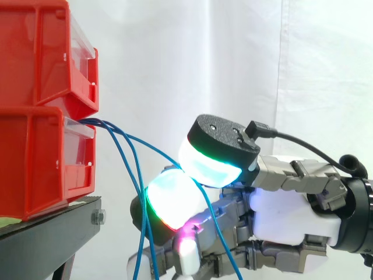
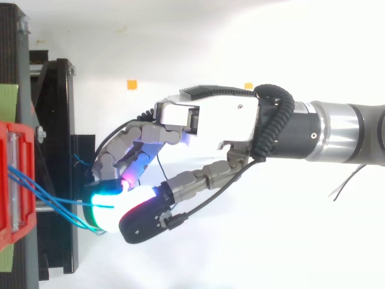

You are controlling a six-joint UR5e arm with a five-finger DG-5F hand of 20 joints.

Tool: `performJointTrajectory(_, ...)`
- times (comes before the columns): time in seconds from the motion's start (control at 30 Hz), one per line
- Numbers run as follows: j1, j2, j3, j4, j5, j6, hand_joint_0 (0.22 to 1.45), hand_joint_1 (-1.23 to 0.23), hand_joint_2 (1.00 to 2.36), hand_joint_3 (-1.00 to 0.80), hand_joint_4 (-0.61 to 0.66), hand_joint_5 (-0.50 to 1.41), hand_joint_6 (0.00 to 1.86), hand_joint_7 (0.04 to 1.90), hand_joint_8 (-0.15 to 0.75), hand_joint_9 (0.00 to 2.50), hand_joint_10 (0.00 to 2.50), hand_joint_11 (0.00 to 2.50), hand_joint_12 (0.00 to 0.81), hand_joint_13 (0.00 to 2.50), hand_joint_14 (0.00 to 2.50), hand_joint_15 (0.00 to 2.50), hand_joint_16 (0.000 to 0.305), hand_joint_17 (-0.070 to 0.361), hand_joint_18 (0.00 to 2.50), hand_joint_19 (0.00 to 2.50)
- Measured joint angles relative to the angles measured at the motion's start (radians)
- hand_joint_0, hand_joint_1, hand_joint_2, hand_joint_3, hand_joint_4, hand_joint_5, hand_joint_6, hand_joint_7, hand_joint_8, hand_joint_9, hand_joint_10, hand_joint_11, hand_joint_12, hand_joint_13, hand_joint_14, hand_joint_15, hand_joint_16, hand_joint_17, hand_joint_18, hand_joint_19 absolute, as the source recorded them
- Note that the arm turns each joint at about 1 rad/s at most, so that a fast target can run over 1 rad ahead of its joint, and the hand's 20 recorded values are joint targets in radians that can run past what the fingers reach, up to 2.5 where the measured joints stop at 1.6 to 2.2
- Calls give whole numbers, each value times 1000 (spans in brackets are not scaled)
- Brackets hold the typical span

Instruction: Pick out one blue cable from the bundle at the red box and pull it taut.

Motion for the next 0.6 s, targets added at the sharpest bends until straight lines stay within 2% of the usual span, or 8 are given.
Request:
performJointTrajectory(0.23,-7,0,17,-56,-26,26,665,-783,1021,-75,-258,-134,946,957,297,1134,23,646,212,727,8,230,26,58,640,490)
performJointTrajectory(0.6,-19,9,25,-97,-72,37,667,-780,1021,-89,-235,-135,945,940,317,1170,26,680,203,843,12,302,21,48,689,485)
